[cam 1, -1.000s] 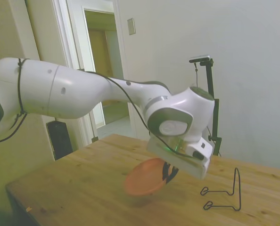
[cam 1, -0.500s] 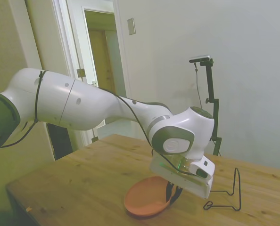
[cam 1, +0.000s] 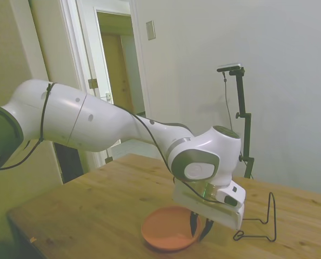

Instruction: Unload the plate

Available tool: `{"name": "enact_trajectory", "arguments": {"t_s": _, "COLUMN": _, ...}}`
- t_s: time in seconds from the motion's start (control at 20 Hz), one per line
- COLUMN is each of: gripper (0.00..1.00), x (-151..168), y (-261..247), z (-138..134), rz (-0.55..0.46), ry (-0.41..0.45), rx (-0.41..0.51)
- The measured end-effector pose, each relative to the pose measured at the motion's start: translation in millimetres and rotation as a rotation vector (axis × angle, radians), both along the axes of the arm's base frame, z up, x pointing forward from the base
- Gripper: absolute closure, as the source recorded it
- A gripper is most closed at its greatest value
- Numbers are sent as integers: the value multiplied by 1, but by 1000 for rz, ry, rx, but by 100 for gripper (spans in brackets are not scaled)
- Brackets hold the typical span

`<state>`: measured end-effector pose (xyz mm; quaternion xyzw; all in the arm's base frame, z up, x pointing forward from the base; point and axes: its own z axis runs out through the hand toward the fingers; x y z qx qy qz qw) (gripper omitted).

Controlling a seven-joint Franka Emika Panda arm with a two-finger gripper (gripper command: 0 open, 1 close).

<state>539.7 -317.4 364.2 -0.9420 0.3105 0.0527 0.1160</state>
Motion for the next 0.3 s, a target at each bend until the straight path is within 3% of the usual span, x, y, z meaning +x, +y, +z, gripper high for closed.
{"name": "enact_trajectory", "arguments": {"t_s": 0.3, "gripper": 0, "x": -16, "y": 26, "z": 78, "rz": 17, "ry": -82, "rx": 4}}
